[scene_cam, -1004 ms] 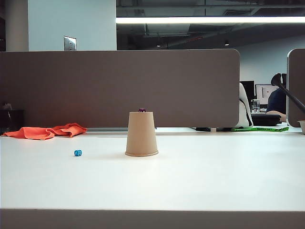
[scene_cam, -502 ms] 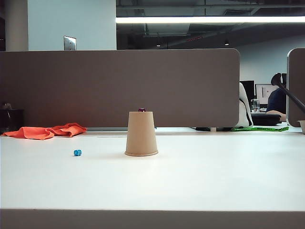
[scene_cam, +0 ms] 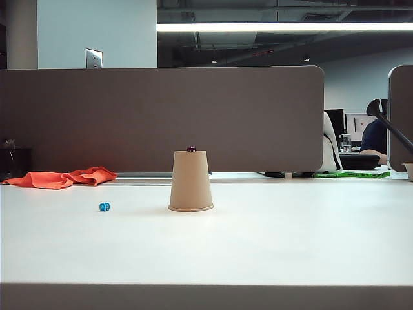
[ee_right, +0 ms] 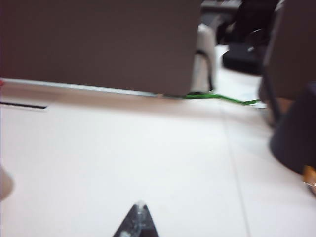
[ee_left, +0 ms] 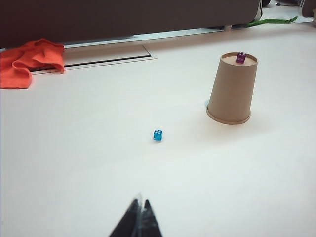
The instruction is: Throw the dice onto the paper cup, compare its value with the values of the other dice on the table, place the die with the higher value on the paper cup, and take no action if both dice have the same value.
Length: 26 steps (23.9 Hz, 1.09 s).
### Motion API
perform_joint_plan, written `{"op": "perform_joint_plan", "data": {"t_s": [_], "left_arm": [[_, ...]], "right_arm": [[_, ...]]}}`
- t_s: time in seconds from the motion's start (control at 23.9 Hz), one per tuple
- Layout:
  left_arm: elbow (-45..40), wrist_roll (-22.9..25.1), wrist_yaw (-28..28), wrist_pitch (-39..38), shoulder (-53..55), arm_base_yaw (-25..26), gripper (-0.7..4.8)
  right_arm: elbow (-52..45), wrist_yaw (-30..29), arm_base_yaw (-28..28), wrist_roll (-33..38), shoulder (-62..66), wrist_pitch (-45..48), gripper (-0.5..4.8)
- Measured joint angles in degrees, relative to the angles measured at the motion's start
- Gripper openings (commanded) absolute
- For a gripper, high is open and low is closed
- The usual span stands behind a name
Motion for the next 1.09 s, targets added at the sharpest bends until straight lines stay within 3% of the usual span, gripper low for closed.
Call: {"op": "perform_joint_plan", "data": {"t_s": [0.29, 0.5, 0.67, 0.96, 1.09], "left_arm": [[9.64, 1.38, -0.11, 0.15, 15.04, -1.42, -0.06], [18.58, 2.8, 0.15, 0.0, 31.95, -2.14, -0.06], [24.13, 6.23, 0.66, 0.26, 42.16, -3.76, -0.06], [24.81, 7.69, 0.04, 0.11, 44.44, -3.78, -0.06], [24.81, 7.72, 0.07, 0.13, 44.44, -3.78, -0.06]], "right_arm": [[16.37, 0.04, 8.44, 0.0, 19.65, -4.9, -0.01], [27.8, 9.62, 19.23, -0.02, 34.95, -8.72, -0.01], [36.59, 11.63, 24.02, 0.02, 46.18, -11.43, -0.01], [50.4, 10.86, 29.42, 0.02, 62.1, -12.59, -0.01], [54.55, 3.98, 30.86, 0.02, 69.18, -9.84, -0.01]]}}
